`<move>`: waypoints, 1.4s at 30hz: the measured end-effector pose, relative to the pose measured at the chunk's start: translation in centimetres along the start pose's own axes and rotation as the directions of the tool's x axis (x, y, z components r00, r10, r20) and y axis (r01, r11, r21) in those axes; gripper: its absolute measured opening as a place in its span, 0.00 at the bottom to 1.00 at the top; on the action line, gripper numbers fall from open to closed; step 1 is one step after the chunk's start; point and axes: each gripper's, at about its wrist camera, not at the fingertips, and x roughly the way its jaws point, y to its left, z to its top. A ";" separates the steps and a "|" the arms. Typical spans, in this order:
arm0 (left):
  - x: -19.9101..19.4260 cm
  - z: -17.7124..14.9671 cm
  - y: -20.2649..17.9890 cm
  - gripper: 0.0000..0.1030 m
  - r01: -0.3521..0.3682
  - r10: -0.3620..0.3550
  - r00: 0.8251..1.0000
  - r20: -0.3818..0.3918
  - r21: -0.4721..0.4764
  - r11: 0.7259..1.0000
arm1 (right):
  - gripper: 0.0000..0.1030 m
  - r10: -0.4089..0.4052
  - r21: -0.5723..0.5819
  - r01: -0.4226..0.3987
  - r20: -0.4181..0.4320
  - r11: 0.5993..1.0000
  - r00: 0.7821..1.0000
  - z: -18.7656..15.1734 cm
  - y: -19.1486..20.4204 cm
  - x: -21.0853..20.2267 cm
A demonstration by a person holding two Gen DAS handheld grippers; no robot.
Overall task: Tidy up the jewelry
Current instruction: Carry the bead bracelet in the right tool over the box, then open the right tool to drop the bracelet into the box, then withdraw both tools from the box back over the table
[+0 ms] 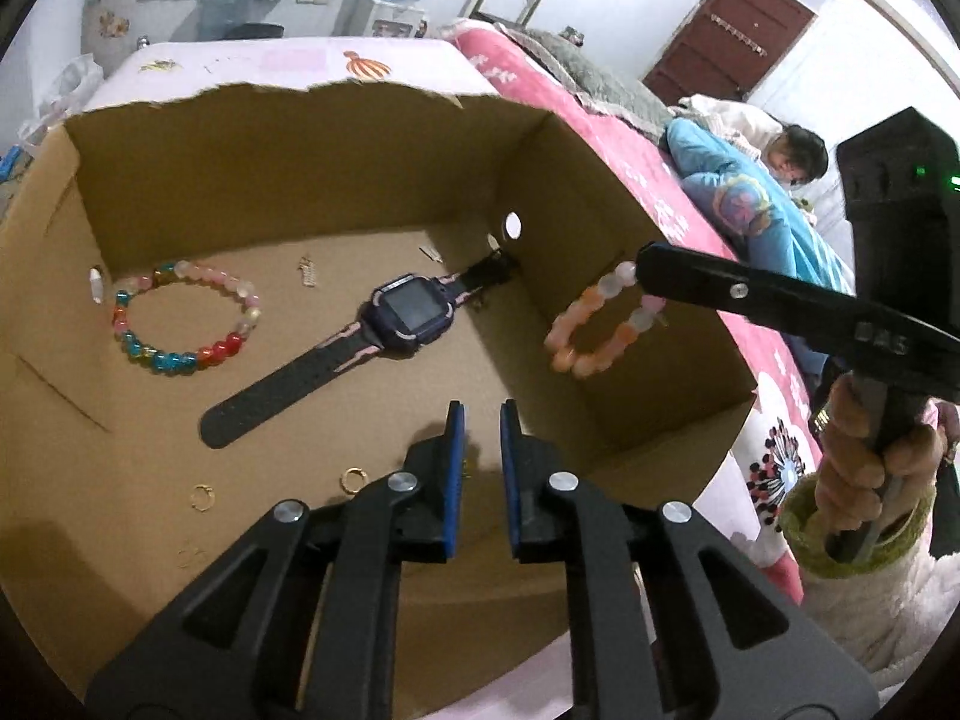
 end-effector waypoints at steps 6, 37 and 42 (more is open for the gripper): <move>-4.0 -0.7 0.6 0.27 -0.037 0.036 0.994 0.104 0.012 0.999 | 0.12 -0.188 -0.050 0.185 -0.054 0.981 0.981 0.5 -0.2 0.7; -10.5 -6.3 8.0 0.79 -0.017 0.069 0.984 0.166 -0.298 0.955 | 0.51 -0.018 0.287 0.036 -0.065 0.957 0.998 -5.8 -4.2 -2.4; -11.5 -7.6 7.0 0.79 -0.003 0.048 0.988 0.148 -0.289 0.957 | 0.51 -0.039 0.312 0.053 -0.050 0.949 0.998 -8.4 -3.6 -4.4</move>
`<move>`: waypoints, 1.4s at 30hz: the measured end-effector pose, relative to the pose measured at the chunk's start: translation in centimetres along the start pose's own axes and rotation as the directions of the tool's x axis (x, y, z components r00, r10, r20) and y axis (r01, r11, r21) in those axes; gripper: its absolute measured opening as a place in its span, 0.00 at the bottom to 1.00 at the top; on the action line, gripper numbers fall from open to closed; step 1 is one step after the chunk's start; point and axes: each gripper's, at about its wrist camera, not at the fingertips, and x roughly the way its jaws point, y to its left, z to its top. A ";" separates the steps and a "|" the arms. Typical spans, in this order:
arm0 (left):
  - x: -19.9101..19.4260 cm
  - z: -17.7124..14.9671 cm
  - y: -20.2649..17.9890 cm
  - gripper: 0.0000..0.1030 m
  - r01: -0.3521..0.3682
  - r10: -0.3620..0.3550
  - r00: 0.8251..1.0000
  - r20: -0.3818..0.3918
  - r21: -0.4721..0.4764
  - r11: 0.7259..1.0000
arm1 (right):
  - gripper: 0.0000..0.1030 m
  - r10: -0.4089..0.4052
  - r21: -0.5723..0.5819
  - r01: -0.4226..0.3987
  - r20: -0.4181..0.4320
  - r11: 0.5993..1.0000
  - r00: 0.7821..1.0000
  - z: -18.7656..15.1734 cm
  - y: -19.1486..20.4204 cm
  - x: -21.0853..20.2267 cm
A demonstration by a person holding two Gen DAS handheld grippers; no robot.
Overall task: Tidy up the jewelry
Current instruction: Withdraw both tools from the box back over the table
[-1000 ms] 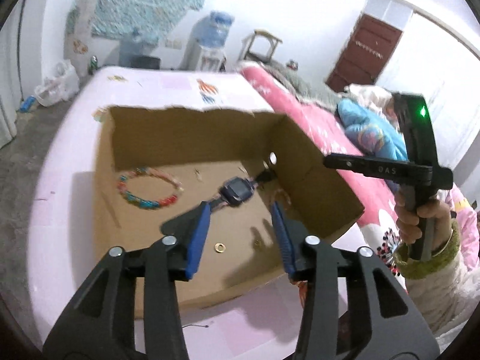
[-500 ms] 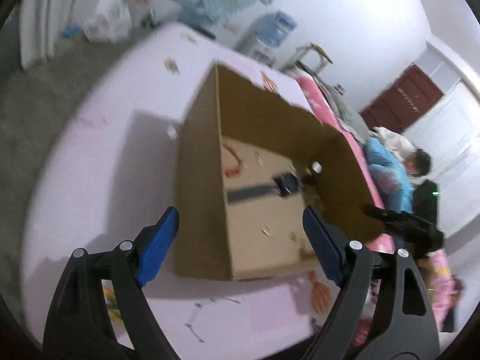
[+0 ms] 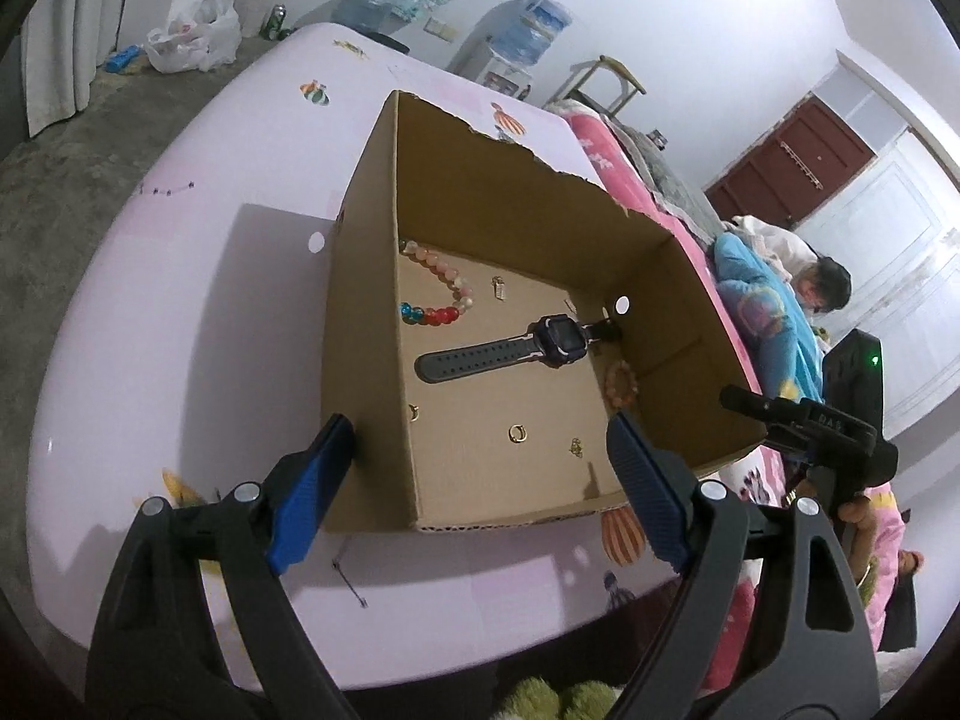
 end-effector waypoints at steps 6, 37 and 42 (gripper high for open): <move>-0.6 -1.9 -0.6 0.79 -0.005 0.006 1.000 -0.021 0.005 1.000 | 0.51 -0.005 0.030 0.004 0.022 1.000 1.000 -2.3 -0.8 -1.0; -7.4 -8.6 -11.1 0.92 -0.465 0.402 0.849 0.342 0.124 0.877 | 0.94 -0.326 -0.127 0.431 0.476 0.893 0.817 -13.8 5.8 -10.0; -5.5 -10.0 -10.6 0.92 -0.474 0.431 0.857 0.283 0.102 0.874 | 0.94 -0.320 -0.123 0.406 0.430 0.905 0.844 -14.5 6.0 -8.1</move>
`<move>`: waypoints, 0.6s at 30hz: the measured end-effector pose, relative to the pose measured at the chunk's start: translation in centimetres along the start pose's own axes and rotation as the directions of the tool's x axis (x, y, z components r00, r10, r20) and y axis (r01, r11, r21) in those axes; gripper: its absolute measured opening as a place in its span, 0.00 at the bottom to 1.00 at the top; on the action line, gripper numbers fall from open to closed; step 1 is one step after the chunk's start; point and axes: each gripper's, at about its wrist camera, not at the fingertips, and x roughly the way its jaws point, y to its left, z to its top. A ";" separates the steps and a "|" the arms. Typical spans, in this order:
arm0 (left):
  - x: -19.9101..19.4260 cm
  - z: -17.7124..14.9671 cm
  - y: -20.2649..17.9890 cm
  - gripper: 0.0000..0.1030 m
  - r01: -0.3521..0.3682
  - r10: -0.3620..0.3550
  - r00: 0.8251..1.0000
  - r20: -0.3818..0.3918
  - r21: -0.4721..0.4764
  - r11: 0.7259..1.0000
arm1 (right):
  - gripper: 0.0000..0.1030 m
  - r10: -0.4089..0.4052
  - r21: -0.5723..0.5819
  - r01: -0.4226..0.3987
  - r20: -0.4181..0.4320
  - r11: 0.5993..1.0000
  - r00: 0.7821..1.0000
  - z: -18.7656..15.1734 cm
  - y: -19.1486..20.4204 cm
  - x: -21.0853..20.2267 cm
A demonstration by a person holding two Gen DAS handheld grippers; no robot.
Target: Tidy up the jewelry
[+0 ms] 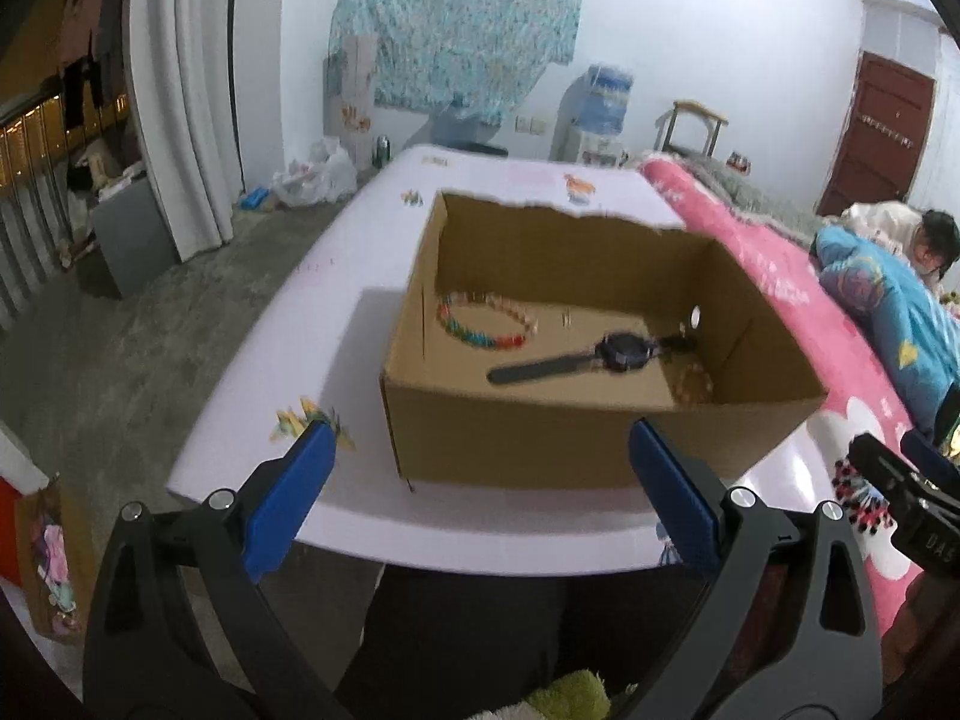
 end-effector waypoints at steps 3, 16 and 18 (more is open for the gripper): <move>0.7 -0.8 -1.0 0.92 -0.032 0.032 0.999 -0.011 0.051 0.998 | 0.94 -0.017 -0.001 0.017 -0.033 1.000 0.999 -0.2 0.5 0.7; 2.2 -0.2 -2.4 0.92 -0.078 0.082 0.995 -0.048 0.079 0.994 | 0.94 -0.021 -0.021 0.019 -0.093 1.000 0.995 0.9 2.1 2.9; 2.2 -0.1 -2.4 0.92 -0.080 0.084 0.995 -0.048 0.082 0.993 | 0.94 -0.022 -0.018 0.020 -0.101 1.000 0.995 0.8 2.2 3.1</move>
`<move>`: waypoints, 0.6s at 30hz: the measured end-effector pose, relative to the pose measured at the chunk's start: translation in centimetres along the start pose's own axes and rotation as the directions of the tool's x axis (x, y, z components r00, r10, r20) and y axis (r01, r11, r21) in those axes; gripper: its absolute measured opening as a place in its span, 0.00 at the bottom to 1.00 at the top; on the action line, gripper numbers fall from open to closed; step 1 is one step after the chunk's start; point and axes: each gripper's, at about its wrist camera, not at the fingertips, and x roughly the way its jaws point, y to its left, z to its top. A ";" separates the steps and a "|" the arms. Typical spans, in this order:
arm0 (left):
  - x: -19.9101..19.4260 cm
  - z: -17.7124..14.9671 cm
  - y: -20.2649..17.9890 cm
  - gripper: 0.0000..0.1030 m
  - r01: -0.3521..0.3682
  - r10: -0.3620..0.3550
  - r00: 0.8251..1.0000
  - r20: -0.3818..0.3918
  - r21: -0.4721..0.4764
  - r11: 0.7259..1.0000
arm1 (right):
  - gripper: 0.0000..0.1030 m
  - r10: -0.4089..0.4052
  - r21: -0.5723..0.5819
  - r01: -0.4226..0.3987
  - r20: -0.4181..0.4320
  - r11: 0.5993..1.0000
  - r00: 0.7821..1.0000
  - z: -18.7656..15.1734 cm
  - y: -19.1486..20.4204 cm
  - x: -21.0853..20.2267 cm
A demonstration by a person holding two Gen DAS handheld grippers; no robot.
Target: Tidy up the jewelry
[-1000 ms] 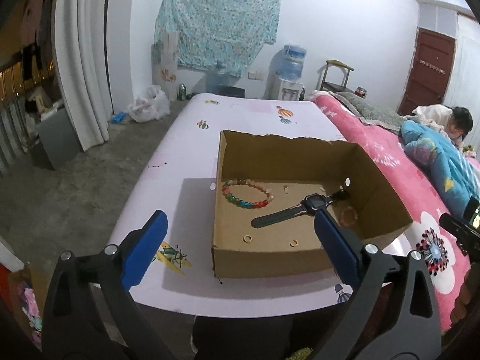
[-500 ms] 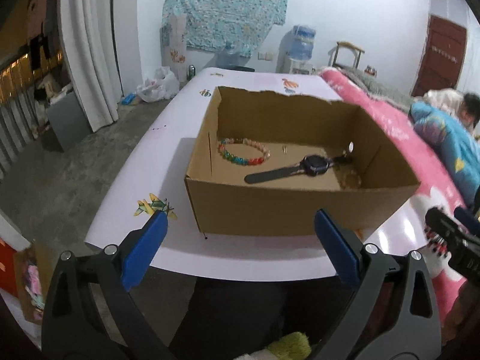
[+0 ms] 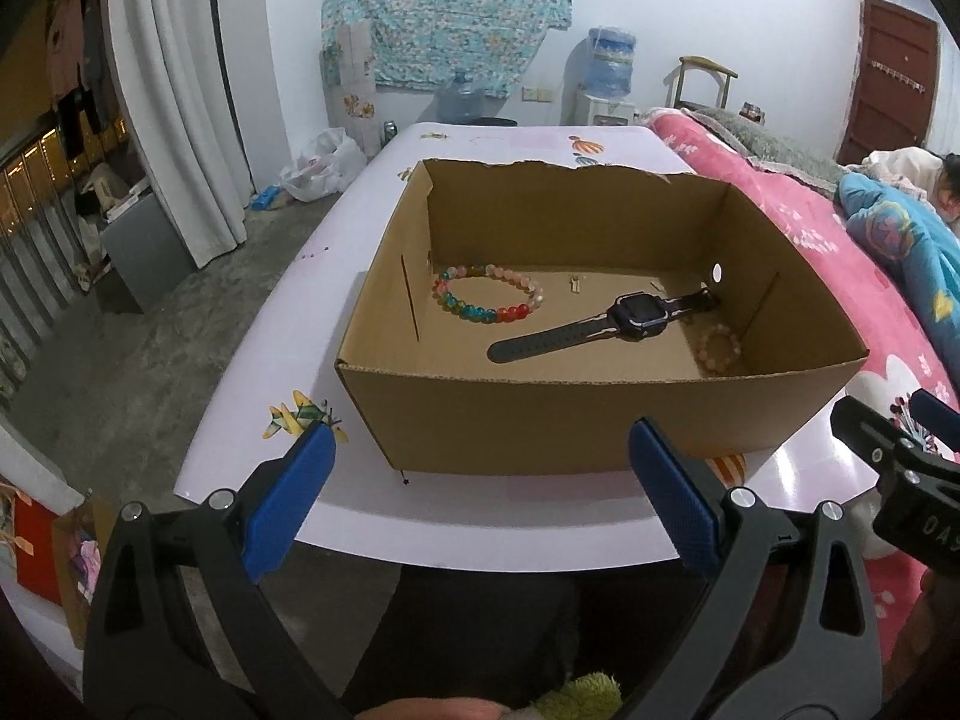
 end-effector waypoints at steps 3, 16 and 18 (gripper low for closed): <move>0.0 0.2 0.0 0.92 0.003 -0.003 1.000 -0.007 -0.001 1.000 | 0.94 0.003 0.005 -0.003 -0.012 1.000 1.000 0.1 -0.1 0.3; 0.2 0.5 -0.1 0.92 -0.016 0.016 1.000 -0.018 0.002 1.000 | 0.94 0.015 0.020 -0.015 -0.012 1.000 1.000 0.4 -0.3 0.4; 0.2 0.4 -0.1 0.92 -0.018 0.018 1.000 -0.019 0.003 1.000 | 0.94 0.016 0.017 -0.016 -0.015 1.000 1.000 0.4 -0.2 0.4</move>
